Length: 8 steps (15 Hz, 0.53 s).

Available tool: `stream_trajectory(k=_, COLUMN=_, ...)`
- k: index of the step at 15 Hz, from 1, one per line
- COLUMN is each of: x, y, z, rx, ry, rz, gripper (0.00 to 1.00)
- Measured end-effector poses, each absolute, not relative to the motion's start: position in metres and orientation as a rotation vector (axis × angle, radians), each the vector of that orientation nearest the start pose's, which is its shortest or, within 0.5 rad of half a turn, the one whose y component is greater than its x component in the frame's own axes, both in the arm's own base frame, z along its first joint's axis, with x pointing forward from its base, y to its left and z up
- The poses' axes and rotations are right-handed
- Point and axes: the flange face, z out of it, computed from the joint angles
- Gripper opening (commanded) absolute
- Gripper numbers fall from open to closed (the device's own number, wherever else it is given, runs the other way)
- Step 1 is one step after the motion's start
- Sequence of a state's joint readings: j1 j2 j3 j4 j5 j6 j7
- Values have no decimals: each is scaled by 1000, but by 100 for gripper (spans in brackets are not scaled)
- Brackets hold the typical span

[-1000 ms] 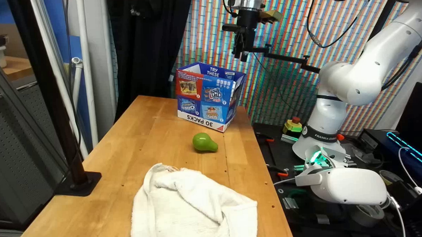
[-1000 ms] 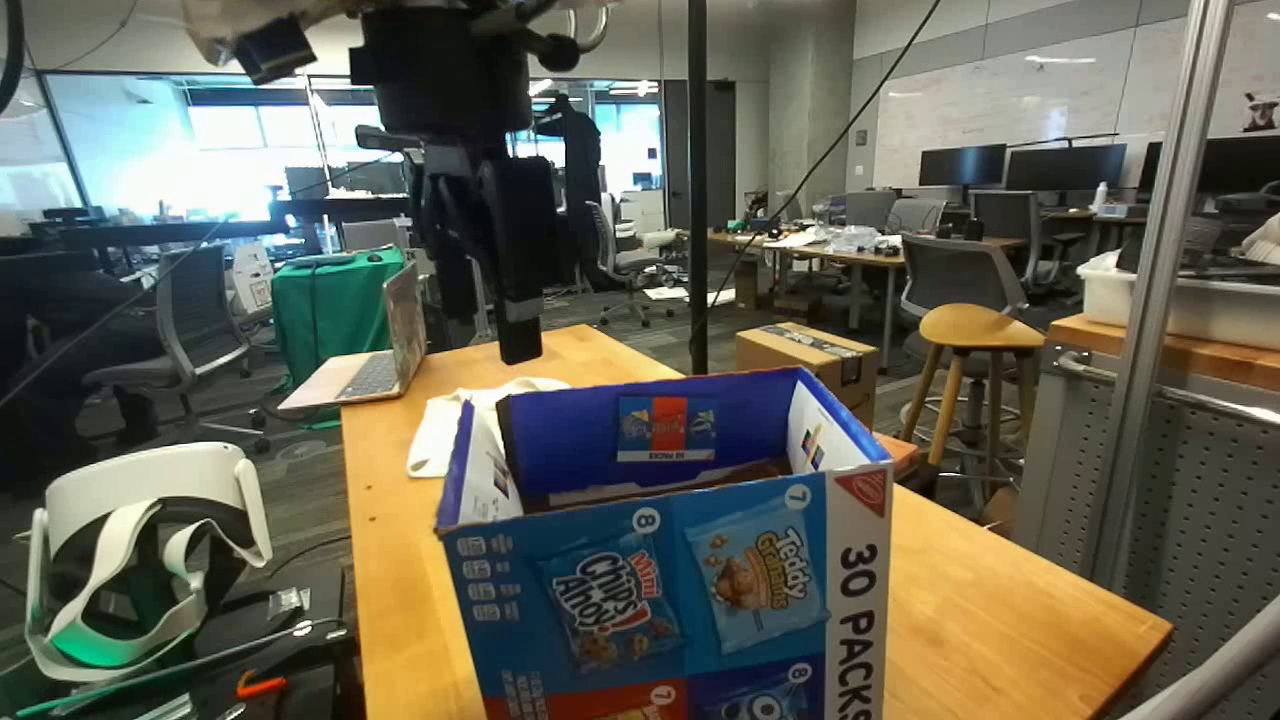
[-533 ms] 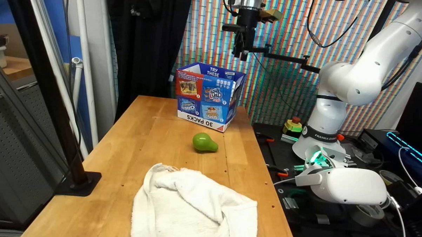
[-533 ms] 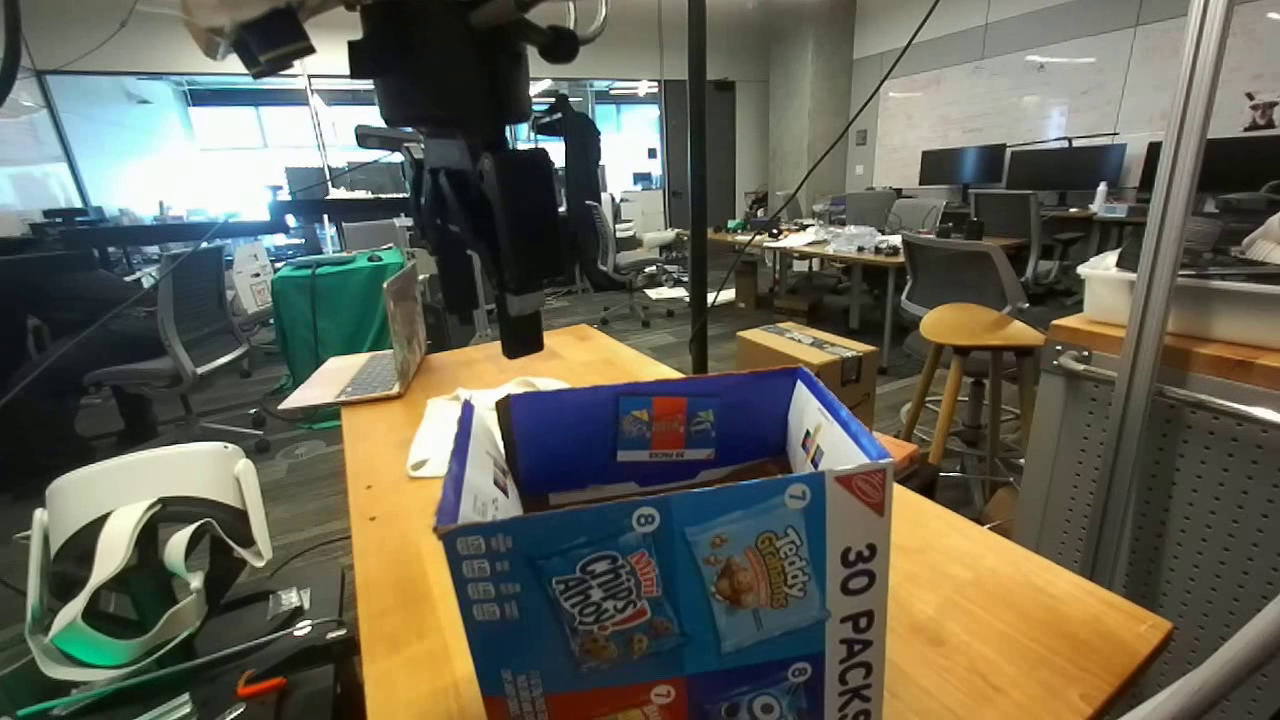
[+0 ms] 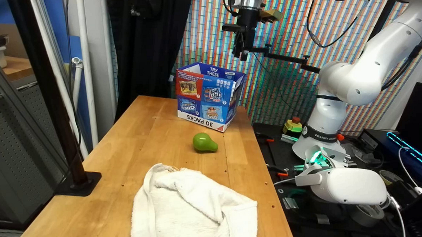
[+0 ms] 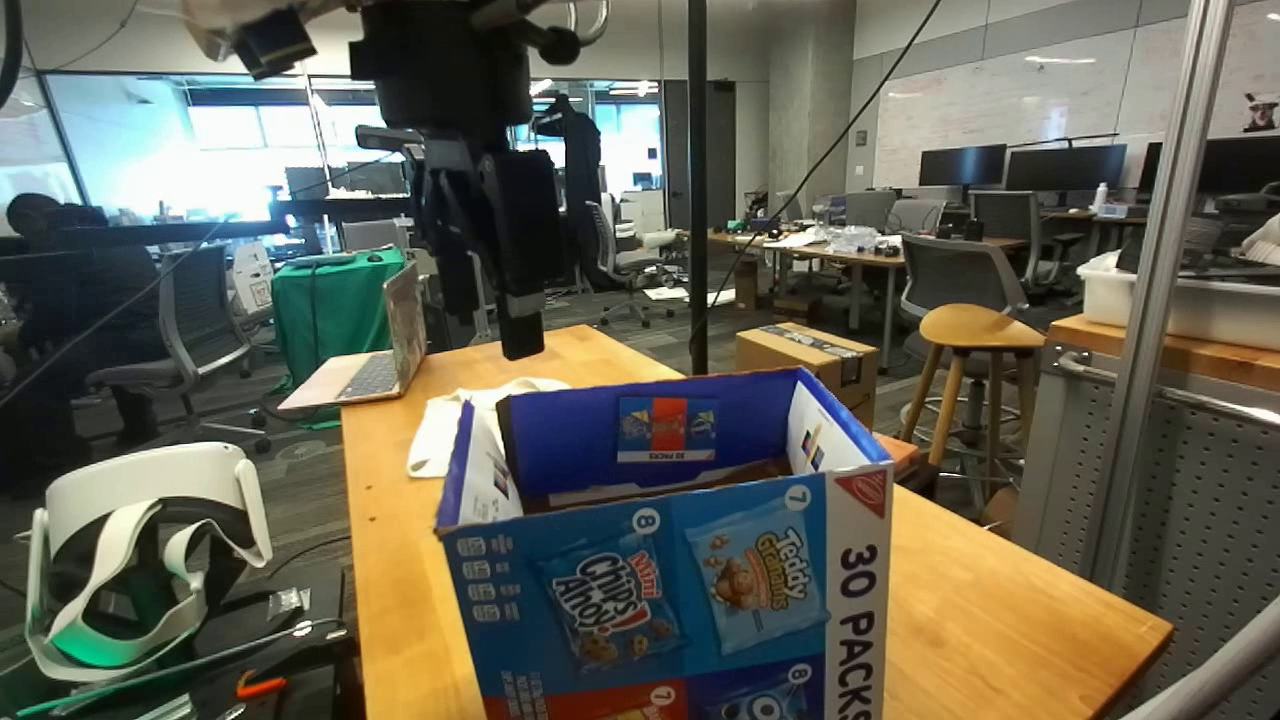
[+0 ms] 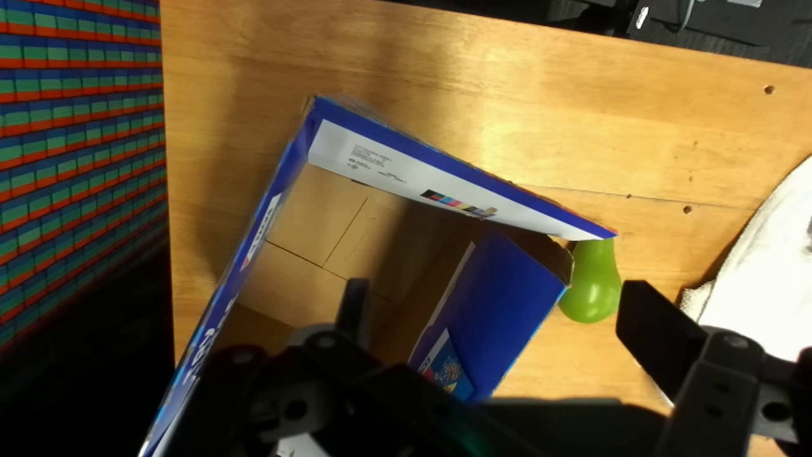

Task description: Put the green object in the towel then put it in the box

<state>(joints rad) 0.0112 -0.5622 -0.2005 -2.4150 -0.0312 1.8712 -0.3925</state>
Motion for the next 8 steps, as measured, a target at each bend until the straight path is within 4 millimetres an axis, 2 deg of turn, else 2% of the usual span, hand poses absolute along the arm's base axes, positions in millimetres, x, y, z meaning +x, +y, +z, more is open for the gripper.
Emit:
stream_trajectory(k=5, x=377, y=-81, z=506, rx=-3048, ry=-374, rz=-44, gripper=100)
stream_trajectory(k=8, x=379, y=-62, z=509, rx=-3062, ry=-428, rz=-43, gripper=100)
